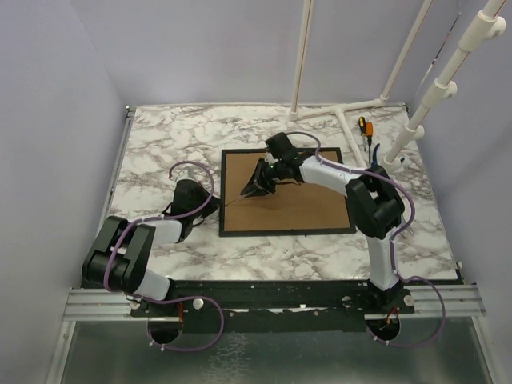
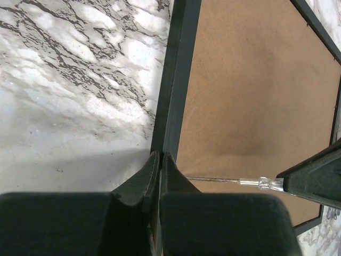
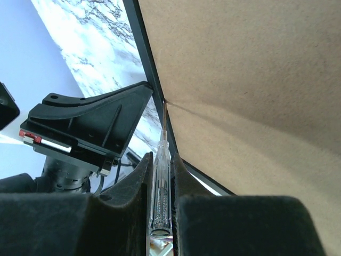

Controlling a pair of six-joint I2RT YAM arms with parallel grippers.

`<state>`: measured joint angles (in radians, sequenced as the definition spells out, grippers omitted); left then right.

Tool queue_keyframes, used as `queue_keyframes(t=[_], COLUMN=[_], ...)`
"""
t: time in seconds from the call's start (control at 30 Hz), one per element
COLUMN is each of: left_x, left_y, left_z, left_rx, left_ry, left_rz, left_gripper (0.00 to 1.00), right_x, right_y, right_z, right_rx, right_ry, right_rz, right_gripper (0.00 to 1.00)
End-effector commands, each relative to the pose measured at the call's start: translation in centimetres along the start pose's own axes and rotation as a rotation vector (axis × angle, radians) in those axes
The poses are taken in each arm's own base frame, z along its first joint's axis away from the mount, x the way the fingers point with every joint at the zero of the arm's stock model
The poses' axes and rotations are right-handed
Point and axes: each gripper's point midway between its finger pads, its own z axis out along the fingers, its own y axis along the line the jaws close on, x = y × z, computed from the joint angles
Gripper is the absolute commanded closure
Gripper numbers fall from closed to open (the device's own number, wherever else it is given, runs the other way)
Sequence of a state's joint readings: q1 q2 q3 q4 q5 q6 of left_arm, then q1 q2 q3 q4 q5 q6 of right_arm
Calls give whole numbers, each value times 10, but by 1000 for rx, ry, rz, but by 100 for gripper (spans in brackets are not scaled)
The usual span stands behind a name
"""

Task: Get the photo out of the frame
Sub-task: Release the photo frame item from the photo frame.

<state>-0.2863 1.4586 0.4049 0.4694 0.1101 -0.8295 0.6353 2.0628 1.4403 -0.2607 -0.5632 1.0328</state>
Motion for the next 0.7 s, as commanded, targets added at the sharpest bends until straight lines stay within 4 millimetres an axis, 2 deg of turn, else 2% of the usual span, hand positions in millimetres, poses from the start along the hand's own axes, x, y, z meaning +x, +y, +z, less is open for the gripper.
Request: queue_keyframes(t=[0.0,0.67], left_x=[56,61], left_y=[-28,-49], left_z=[-14,-22], left_rx=[122,171], left_ry=[220,223], left_rz=[-8,-17], left_gripper=[100,100], right_x=[9,20], right_y=[39,101], right_z=[4,7], right_rx=[12,149], right_ry=[-58,-130], right_rz=[-80,-198], right_gripper=[99,99])
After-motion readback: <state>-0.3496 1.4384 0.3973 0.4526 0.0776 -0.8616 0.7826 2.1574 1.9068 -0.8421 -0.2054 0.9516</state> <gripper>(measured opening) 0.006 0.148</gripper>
